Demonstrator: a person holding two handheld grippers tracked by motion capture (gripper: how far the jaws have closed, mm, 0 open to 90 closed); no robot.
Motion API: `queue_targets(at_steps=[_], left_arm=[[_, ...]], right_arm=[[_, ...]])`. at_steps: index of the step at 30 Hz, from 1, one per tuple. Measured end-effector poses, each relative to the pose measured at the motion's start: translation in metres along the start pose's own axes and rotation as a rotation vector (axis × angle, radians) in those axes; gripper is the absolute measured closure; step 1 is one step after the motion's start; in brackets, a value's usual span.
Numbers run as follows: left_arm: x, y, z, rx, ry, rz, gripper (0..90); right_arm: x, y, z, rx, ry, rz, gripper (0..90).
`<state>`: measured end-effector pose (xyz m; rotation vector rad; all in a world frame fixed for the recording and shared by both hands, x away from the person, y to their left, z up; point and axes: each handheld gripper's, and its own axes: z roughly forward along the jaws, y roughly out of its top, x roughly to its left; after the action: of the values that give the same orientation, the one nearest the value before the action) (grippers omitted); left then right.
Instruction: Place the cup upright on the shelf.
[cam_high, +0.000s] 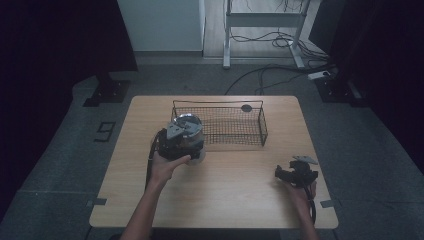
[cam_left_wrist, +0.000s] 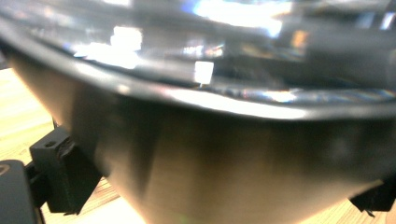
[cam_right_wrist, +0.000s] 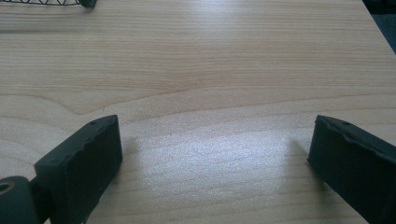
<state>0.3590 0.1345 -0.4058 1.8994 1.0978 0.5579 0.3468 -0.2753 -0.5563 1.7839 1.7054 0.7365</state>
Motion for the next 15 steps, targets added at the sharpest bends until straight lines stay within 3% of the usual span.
queue_targets(at_steps=[15], left_arm=[[-0.0041,0.0055,0.0068,0.012,-0.009,0.010,4.2]], right_arm=[[-0.0001,0.0000,0.0001,-0.001,0.000,-0.002,2.6]])
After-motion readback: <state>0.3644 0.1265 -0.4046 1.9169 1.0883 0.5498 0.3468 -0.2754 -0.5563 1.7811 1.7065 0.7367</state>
